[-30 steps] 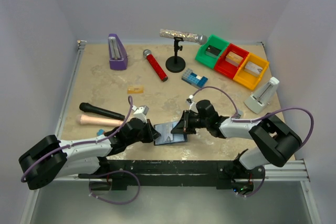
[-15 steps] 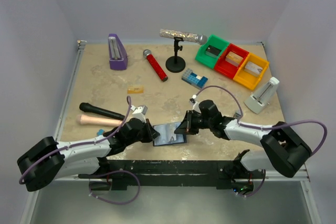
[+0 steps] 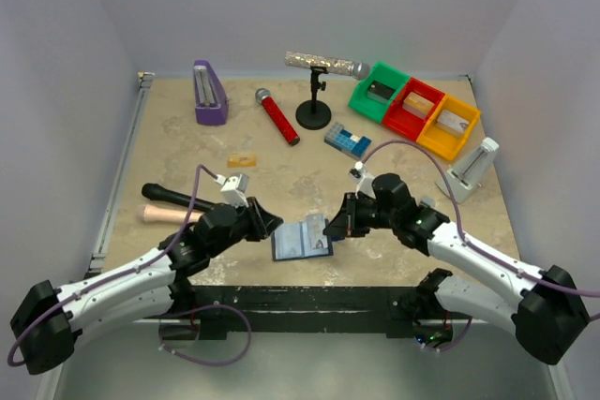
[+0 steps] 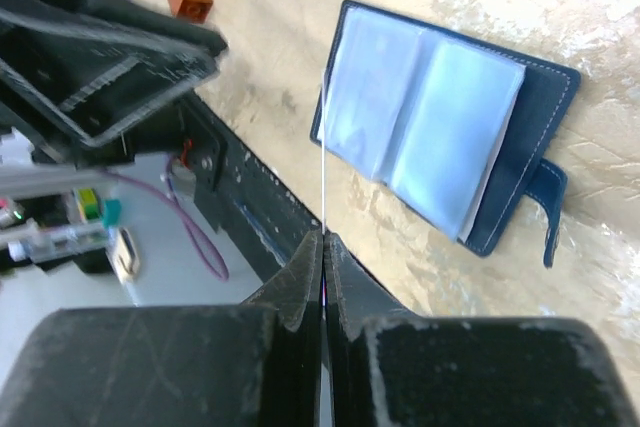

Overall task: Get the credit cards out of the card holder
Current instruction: Remove the credit card from the card holder.

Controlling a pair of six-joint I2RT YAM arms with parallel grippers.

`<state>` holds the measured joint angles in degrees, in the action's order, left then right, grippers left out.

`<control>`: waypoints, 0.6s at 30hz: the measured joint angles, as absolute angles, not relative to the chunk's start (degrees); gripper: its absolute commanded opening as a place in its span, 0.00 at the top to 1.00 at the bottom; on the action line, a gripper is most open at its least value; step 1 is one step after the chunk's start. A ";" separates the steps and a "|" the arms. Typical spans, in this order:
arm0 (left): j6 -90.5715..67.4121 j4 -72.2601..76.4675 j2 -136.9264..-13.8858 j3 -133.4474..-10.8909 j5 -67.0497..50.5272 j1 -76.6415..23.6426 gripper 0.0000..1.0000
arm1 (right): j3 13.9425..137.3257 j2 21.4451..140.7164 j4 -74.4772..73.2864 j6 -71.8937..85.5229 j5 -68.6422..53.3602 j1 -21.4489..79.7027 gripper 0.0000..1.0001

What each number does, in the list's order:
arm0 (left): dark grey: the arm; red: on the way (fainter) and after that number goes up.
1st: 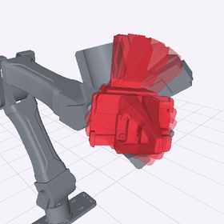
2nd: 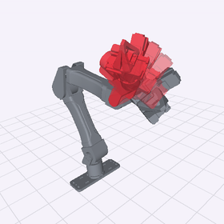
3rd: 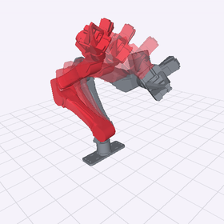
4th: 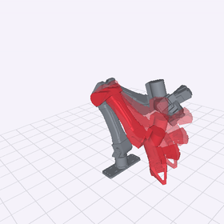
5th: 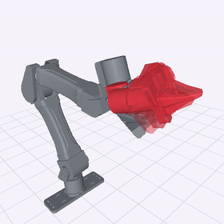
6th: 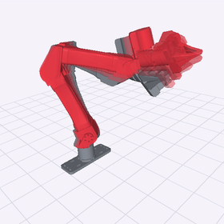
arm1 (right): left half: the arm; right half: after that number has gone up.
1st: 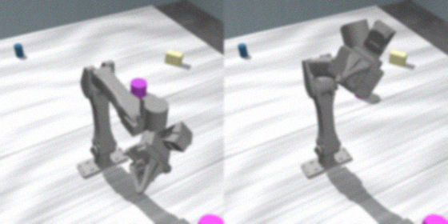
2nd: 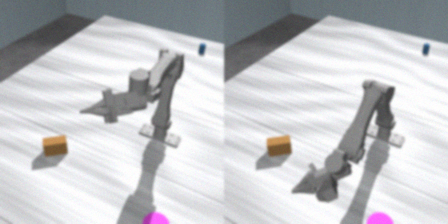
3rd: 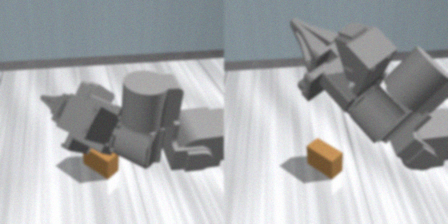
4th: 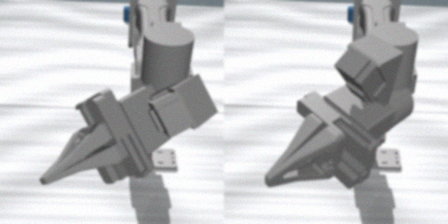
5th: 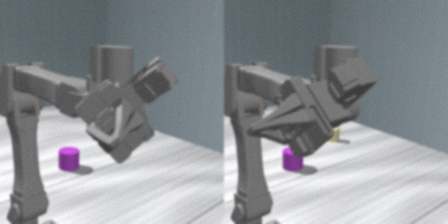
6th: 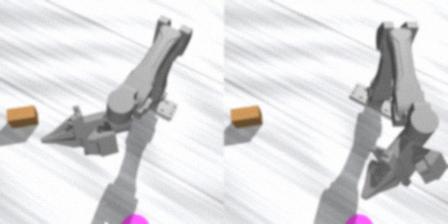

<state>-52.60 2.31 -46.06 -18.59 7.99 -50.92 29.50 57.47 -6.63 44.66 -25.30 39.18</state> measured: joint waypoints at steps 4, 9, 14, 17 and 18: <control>-50.13 0.64 -38.74 -20.32 7.97 -49.54 0.25 | 34.65 55.53 -13.65 38.85 -29.54 39.13 1.00; -47.20 0.32 -29.63 -21.67 0.54 -46.63 0.22 | 41.34 54.63 -21.56 31.73 -39.42 39.55 1.00; -44.34 4.84 -30.37 -25.36 -19.84 -45.87 0.27 | 49.84 55.83 -31.62 23.68 -46.15 44.91 1.00; -44.01 7.62 -32.77 -26.17 -29.63 -45.87 0.29 | 52.66 56.18 -34.76 20.51 -47.53 48.07 1.00; -43.83 8.12 -33.43 -26.33 -32.12 -45.87 0.30 | 52.86 56.14 -35.38 19.81 -47.79 48.73 1.00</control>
